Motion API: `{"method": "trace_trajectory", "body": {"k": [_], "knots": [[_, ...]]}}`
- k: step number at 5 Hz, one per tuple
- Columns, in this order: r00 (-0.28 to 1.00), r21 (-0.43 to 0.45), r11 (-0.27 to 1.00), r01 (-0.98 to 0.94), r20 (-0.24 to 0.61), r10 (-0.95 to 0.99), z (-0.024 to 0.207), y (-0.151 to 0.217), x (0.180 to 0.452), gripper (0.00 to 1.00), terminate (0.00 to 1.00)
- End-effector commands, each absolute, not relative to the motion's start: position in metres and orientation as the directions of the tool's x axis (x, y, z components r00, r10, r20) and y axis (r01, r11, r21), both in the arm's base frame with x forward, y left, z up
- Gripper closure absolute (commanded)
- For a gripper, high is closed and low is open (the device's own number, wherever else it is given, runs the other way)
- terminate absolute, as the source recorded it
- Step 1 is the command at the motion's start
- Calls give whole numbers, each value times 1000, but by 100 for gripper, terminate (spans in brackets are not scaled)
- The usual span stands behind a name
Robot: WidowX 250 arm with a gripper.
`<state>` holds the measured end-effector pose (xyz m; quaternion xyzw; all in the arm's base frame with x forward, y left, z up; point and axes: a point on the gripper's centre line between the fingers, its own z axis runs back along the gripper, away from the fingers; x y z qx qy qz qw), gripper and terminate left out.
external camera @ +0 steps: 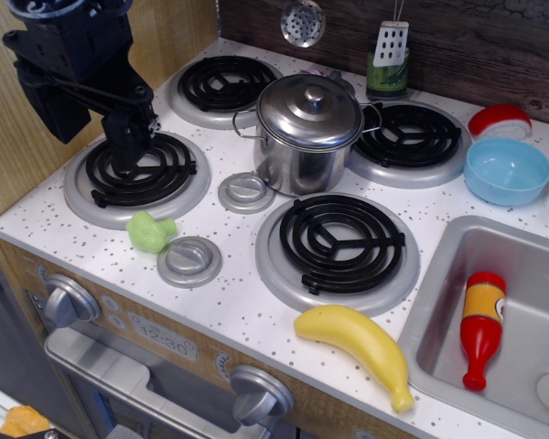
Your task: Take lid off pot or pan
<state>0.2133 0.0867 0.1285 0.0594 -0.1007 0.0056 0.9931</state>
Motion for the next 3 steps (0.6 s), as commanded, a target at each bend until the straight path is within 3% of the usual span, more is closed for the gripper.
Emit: {"method": "trace_trajectory", "body": {"k": [1, 3], "knots": [[980, 117, 993, -23, 201, -1, 128, 87, 213, 0, 0], [960, 144, 989, -30, 279, -12, 164, 34, 267, 0, 0]]}}
